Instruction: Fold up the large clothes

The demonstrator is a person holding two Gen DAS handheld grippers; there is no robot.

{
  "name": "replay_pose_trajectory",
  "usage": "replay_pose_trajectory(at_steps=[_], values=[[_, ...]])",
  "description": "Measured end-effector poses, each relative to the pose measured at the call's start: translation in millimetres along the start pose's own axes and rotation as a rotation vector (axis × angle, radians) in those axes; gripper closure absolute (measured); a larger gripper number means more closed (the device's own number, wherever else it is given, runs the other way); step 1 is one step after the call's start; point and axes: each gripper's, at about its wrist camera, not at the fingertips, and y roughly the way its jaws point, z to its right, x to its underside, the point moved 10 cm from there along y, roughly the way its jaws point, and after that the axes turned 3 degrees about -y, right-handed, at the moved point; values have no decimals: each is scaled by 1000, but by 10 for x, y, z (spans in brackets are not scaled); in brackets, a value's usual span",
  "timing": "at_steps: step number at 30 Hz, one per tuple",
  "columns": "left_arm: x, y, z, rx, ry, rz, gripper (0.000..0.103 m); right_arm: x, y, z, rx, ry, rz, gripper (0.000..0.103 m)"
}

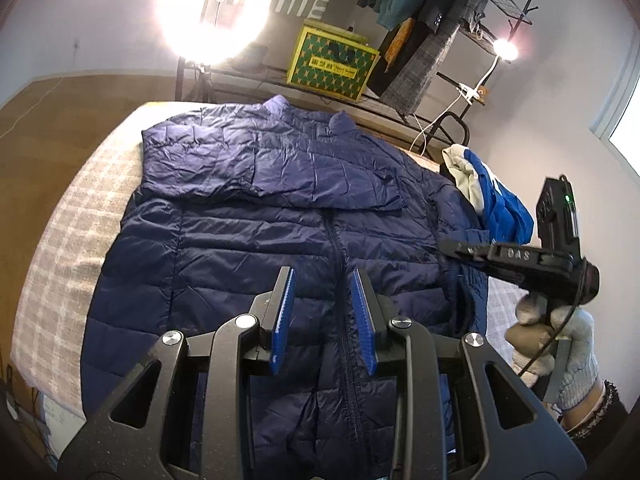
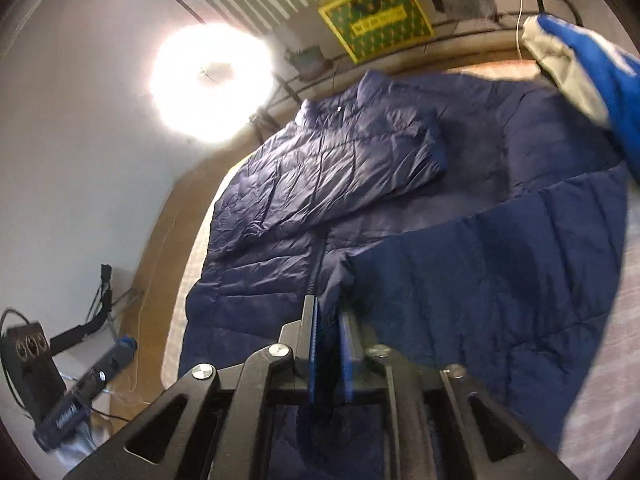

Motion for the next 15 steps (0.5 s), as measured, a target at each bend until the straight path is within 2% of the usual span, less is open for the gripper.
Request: replay_pose_trajectory(at_steps=[1, 4, 6, 9, 13, 14, 15], values=[[25, 34, 10, 5, 1, -15, 74, -9, 28, -8, 3, 3, -3, 79], [88, 117, 75, 23, 7, -48, 74, -91, -69, -82, -27, -3, 28, 68], [120, 178, 129, 32, 12, -66, 74, -190, -239, -134, -51, -11, 85, 60], [207, 366, 238, 58, -1, -125, 74, -267, -486, -114, -65, 21, 142, 60], [425, 729, 519, 126, -9, -254, 74, -227, -914, 4, -85, 91, 220, 60], [494, 839, 615, 152, -11, -294, 71, -215, -1020, 28, -76, 90, 236, 60], [544, 921, 676, 169, -18, -323, 62, -204, -1144, 65, -52, 78, 260, 60]])
